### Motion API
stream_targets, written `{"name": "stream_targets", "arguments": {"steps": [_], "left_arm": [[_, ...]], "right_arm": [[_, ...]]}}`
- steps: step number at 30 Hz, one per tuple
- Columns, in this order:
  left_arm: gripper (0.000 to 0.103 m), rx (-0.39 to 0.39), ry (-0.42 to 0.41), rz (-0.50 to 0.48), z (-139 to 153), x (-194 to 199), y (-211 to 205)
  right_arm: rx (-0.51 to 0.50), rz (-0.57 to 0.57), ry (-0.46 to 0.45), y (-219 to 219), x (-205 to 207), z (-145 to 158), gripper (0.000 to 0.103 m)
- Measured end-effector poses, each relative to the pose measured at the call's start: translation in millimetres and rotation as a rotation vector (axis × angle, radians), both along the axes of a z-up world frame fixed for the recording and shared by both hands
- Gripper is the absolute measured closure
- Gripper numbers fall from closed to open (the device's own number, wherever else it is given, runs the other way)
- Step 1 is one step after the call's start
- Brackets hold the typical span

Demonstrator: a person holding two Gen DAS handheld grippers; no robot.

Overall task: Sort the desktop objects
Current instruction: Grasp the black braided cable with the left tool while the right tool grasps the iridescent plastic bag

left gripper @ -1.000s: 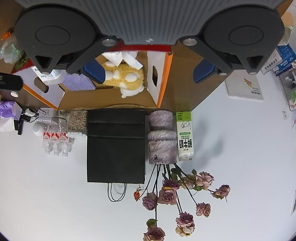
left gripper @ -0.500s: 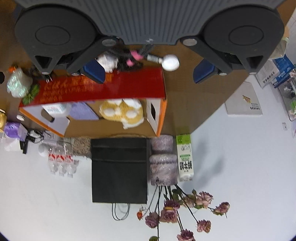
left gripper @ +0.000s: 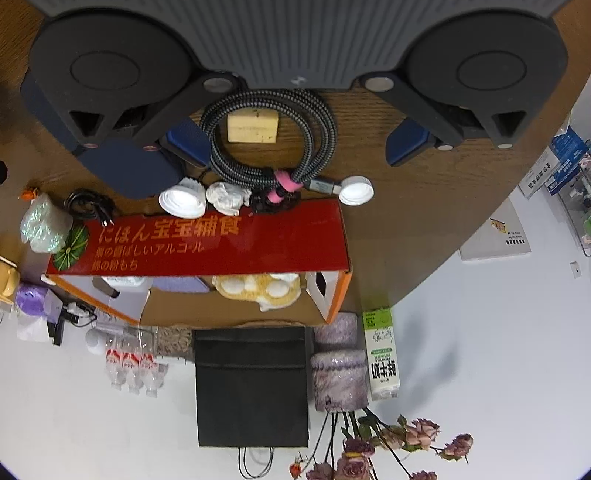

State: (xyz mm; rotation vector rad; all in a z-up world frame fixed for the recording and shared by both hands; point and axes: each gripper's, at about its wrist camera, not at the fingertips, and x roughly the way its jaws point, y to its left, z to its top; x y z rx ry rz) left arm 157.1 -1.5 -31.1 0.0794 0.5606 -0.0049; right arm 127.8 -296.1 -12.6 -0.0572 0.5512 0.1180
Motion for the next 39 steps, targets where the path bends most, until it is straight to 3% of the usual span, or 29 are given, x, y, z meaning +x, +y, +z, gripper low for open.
{"name": "stream_targets", "arguments": {"steps": [15, 24, 31, 35, 37, 39], "left_arm": [[0.000, 0.018, 0.105, -0.034, -13.9, 26.6, -11.9], [0.000, -0.029, 0.125, -0.026, -15.8, 35.7, -6.2], [0.000, -0.053, 0.134, -0.023, -16.0, 39.5, -3.1], [0.003, -0.057, 0.132, -0.025, -15.7, 39.6, -2.8], [0.010, -0.058, 0.122, -0.032, -14.6, 38.3, -2.7], [0.011, -0.056, 0.116, -0.032, -14.0, 37.6, -4.0]], "right_arm": [[-0.004, 0.001, 0.031, -1.6, 21.4, -6.9, 0.000], [-0.027, 0.014, 0.021, 4.9, 57.0, 0.7, 0.001], [-0.021, 0.001, 0.038, 5.8, 82.8, -3.5, 0.016], [0.014, 0.006, 0.060, 2.5, 87.2, -9.4, 0.019], [0.027, 0.011, 0.063, 1.6, 88.2, -10.4, 0.028], [0.036, 0.017, 0.067, 2.1, 88.4, -11.7, 0.038]]}}
